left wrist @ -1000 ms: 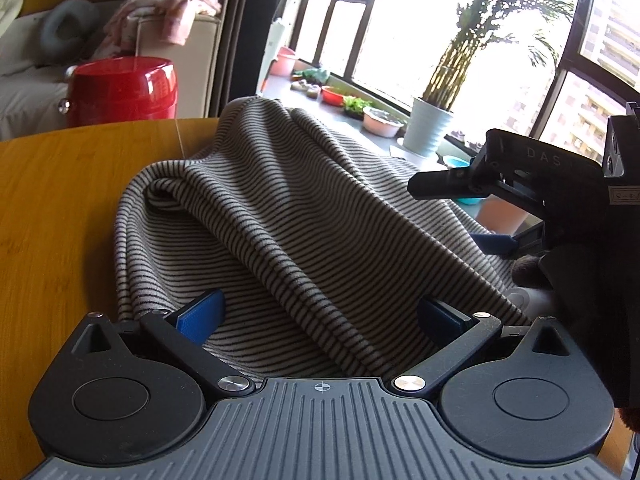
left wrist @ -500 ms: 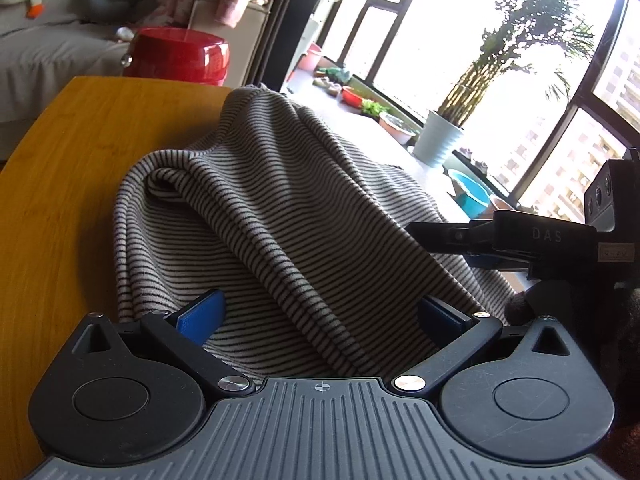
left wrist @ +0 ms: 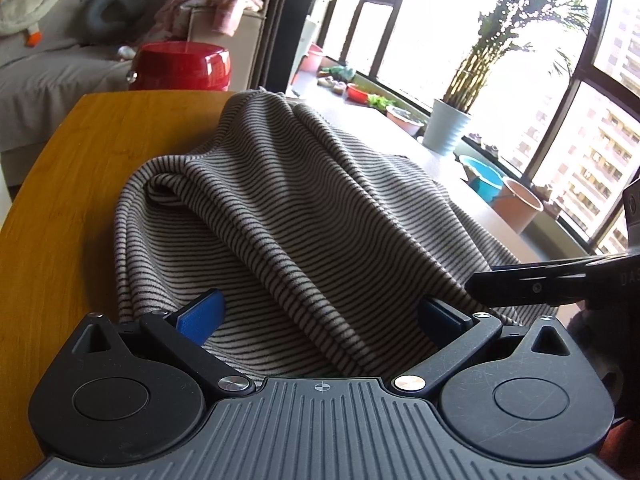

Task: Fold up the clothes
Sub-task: 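Grasp the shirt fabric with the right gripper while the left gripper presses nearby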

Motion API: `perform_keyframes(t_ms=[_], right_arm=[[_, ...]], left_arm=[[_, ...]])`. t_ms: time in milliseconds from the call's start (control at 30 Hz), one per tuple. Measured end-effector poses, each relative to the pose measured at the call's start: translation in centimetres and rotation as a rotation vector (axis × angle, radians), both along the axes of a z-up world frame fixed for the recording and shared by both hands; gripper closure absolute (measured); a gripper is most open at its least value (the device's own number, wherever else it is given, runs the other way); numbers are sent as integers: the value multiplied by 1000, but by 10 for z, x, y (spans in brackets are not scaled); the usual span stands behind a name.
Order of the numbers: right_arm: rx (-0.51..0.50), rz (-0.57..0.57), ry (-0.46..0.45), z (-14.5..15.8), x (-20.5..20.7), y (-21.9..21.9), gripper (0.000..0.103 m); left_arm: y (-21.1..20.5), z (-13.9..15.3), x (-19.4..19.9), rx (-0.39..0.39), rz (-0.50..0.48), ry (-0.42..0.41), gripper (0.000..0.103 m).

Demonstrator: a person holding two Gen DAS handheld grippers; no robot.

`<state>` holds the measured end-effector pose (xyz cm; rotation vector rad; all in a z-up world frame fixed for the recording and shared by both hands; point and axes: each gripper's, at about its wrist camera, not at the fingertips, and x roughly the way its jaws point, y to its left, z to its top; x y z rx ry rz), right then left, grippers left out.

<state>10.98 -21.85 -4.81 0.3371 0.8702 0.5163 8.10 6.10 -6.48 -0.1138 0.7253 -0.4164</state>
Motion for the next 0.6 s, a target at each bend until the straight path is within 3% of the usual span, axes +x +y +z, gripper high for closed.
perform_keyframes(t_ms=[200,467,533,600], right_arm=[[24,-15,30,4,1,-7,0],[-244,-51,-248,26,13,8,1],[-307,-76,-305,27,30,12,15],[-281,-82,-294,31,46,15,43]], left_arm=[[3,1,0,9,-21,3,0],[10,16,16,-11,45,12,0],[9,21,21,-19,54,13,0],[8,25,26,-26,62,14,0]])
